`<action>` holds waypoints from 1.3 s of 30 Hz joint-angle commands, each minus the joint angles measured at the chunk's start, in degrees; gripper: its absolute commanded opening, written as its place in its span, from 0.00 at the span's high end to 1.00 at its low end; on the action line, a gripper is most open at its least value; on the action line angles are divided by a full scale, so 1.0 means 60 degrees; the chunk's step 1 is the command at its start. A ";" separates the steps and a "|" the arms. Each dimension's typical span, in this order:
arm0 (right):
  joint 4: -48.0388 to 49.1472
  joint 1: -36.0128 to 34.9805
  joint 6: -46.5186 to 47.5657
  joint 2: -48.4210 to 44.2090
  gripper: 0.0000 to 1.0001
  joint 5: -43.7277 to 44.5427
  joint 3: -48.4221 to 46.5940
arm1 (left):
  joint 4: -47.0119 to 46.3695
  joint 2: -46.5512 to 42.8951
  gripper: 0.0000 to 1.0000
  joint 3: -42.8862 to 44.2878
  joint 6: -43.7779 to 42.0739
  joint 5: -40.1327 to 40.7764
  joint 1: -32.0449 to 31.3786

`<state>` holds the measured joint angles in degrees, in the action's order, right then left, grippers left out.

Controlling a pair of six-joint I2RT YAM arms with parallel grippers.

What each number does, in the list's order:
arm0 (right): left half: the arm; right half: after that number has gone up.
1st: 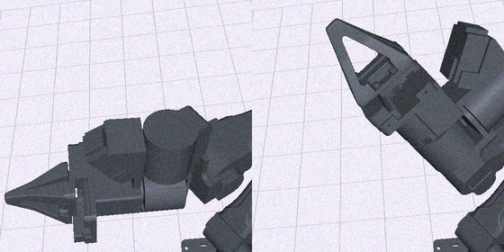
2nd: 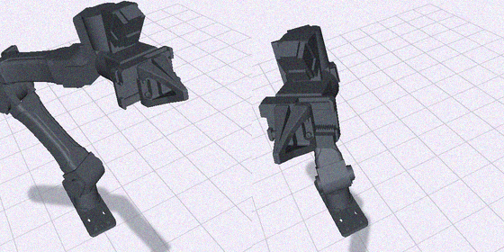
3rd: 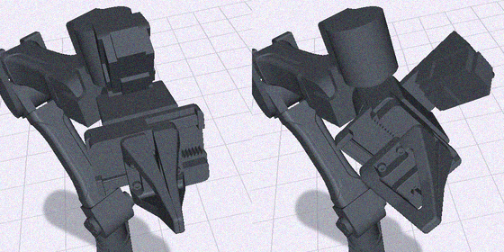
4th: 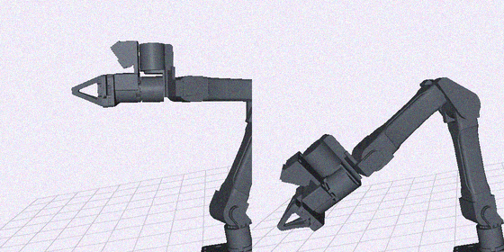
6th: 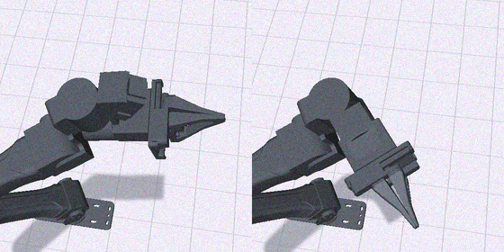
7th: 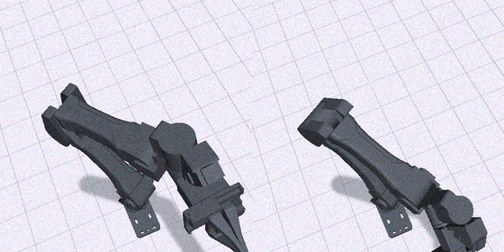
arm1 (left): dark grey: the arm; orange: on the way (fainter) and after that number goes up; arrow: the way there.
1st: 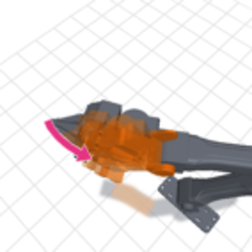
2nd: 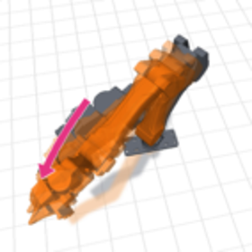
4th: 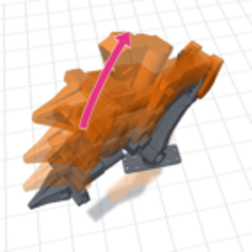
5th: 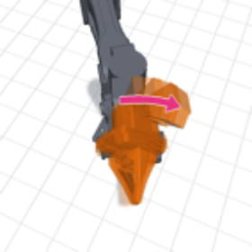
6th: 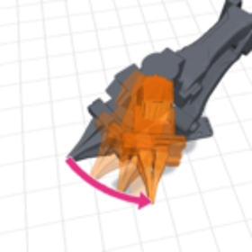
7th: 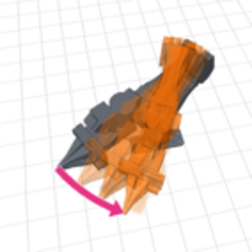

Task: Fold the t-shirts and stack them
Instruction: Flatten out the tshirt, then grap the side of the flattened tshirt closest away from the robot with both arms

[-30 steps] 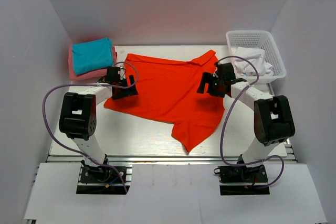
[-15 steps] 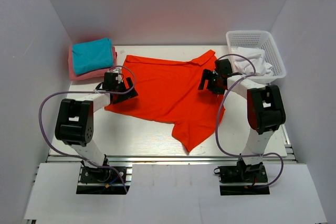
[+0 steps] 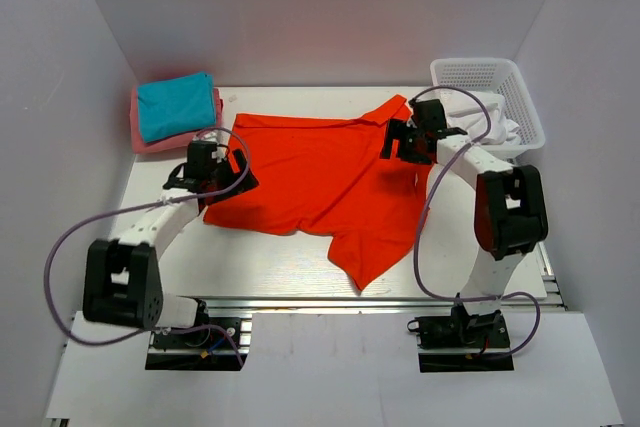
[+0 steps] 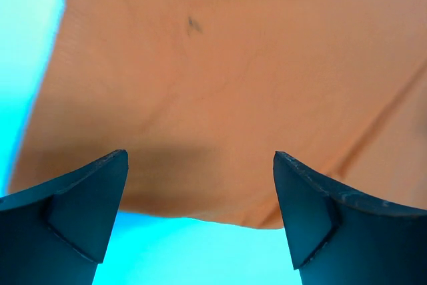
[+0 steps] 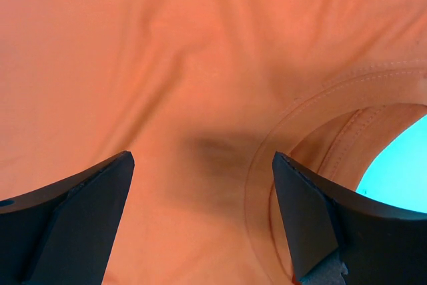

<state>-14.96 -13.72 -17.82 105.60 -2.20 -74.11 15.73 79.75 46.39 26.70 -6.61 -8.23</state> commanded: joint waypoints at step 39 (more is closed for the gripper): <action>-0.2340 -0.5754 0.0979 -0.5311 0.22 0.0161 0.4177 | 0.1275 -0.0005 1.00 -0.1082 0.2451 0.2830 0.1503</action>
<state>-25.93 -44.77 -11.33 74.81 -1.28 -50.37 23.44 81.54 39.11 41.60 9.67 0.43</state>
